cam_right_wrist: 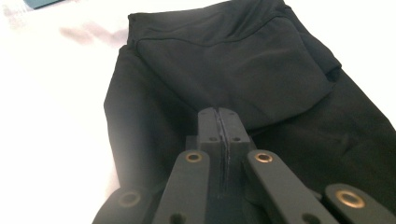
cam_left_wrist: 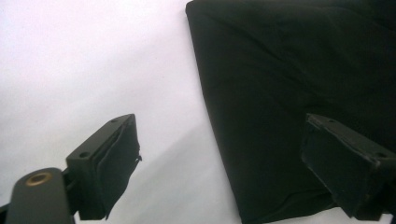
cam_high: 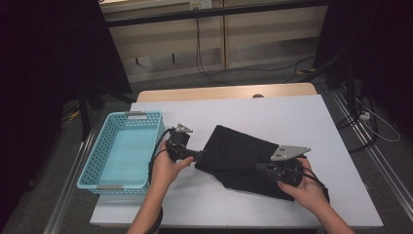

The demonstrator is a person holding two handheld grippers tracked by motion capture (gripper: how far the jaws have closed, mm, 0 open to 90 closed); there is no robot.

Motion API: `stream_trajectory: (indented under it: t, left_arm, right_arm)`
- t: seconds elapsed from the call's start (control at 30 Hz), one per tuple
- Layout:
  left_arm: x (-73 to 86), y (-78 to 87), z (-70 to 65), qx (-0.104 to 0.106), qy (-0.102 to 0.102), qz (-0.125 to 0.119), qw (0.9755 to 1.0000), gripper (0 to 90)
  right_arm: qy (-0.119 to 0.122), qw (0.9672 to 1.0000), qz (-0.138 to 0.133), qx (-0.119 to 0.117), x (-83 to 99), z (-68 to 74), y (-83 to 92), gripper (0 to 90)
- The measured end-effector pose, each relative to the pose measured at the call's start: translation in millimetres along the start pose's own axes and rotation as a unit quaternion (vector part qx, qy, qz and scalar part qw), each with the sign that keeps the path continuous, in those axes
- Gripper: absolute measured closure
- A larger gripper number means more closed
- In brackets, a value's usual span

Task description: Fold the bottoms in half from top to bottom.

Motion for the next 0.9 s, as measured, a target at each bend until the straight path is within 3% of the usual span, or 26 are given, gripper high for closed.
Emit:
stream_trajectory:
  t: [0.2, 0.47, 0.7, 0.83, 0.9]
  left_arm:
    - [0.0, 0.3, 1.0, -0.002, -0.001, -0.001, 1.0, 10.2]
    - [1.5, 3.0, 3.7, 0.001, -0.008, -0.004, 1.0, 7.7]
    - [3.7, 3.8, 4.4, 0.001, -0.019, 0.001, 0.9998, 7.0]
    - [2.6, 4.5, 4.7, 0.002, -0.022, -0.001, 0.9998, 6.7]
    - [1.8, 4.7, 3.7, 0.008, -0.009, -0.006, 0.9999, 6.6]
  right_arm:
    - [-0.01, 0.9999, -0.005, -0.001, 2.2, -2.8, 6.5, 89.9]
    - [-0.007, 0.9999, 0.004, 0.01, 11.8, -2.2, 13.6, 89.9]
    - [-0.009, 0.9999, -0.004, 0.011, 14.5, -1.4, 23.0, 89.9]
    - [-0.025, 0.9994, -0.02, 0.013, 11.8, -6.2, 30.9, 89.9]
    - [-0.033, 0.9991, -0.024, 0.014, 12.0, -9.1, 31.9, 89.9]
Point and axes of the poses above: each handheld gripper's, and its own axes: y roughly backward along the jaws, x roughly out of its underside, z roughly to its left, the point moved 10 cm from there along -y, roughly forward along the jaws, and after that the axes turned 2 degrees about z, right-handed, at the moved point
